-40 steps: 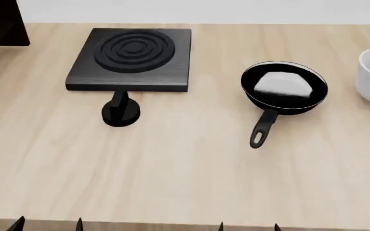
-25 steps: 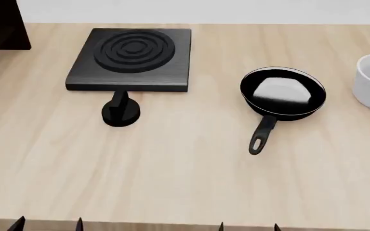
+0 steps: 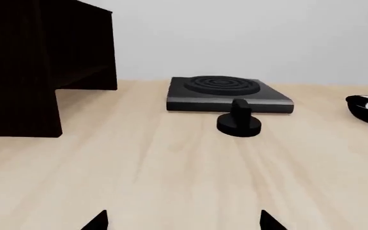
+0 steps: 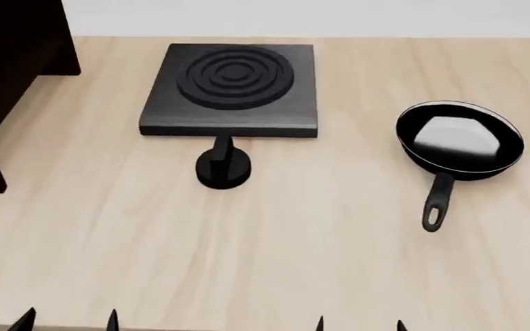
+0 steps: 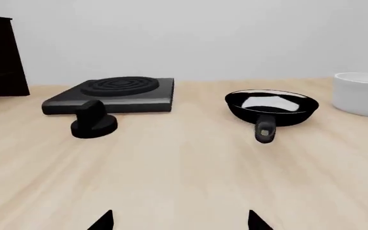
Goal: Put the frying pan on the cabinet shelf.
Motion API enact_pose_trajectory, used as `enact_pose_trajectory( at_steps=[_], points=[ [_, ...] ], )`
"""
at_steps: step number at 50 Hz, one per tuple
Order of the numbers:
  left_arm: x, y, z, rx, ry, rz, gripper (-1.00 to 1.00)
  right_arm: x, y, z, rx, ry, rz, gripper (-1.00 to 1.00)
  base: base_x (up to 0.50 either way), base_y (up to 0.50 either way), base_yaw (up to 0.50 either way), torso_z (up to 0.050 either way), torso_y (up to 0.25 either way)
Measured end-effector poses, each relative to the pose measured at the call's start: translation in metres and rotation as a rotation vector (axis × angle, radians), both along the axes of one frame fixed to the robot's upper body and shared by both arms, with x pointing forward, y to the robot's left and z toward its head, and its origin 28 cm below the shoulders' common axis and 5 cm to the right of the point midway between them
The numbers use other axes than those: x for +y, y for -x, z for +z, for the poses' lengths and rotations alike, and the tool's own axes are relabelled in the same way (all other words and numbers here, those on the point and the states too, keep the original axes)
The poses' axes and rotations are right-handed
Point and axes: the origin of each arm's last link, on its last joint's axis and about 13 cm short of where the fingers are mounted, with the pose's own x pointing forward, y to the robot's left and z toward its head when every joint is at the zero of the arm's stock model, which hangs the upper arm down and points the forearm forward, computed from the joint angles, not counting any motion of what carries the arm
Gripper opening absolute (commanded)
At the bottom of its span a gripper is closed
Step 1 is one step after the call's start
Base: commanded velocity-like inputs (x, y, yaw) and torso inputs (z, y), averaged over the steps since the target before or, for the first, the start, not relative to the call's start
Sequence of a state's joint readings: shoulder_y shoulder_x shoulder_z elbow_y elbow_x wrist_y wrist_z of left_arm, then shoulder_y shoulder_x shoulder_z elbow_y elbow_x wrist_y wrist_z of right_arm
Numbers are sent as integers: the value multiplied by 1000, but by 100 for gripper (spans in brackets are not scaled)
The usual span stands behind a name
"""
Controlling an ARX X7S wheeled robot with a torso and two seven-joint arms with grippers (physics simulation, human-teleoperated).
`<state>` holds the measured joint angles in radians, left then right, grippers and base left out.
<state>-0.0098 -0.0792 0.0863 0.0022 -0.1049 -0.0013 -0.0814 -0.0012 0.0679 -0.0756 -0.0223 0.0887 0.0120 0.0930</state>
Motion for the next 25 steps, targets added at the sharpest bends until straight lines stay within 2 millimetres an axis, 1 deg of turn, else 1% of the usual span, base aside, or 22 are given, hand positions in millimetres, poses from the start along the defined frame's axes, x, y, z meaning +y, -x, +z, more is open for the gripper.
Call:
enact_pose_trajectory(
  at_steps=[4,7,17,25],
  points=[
    [0,0,1,0,1,-2,100,0,1,1,1,0,-1,100,155,416,0,0,0],
    [1,0,1,0,0,-2,100,0,2,2,3,6,-4,100,293,181,0,0,0],
    [1,0,3,1,7,-4,100,-2,3,4,10,28,-20,100,330,0,0,0,0],
    [1,1,3,8,10,-8,100,-2,4,5,12,40,-18,100,392,0,0,0,0]
  ],
)
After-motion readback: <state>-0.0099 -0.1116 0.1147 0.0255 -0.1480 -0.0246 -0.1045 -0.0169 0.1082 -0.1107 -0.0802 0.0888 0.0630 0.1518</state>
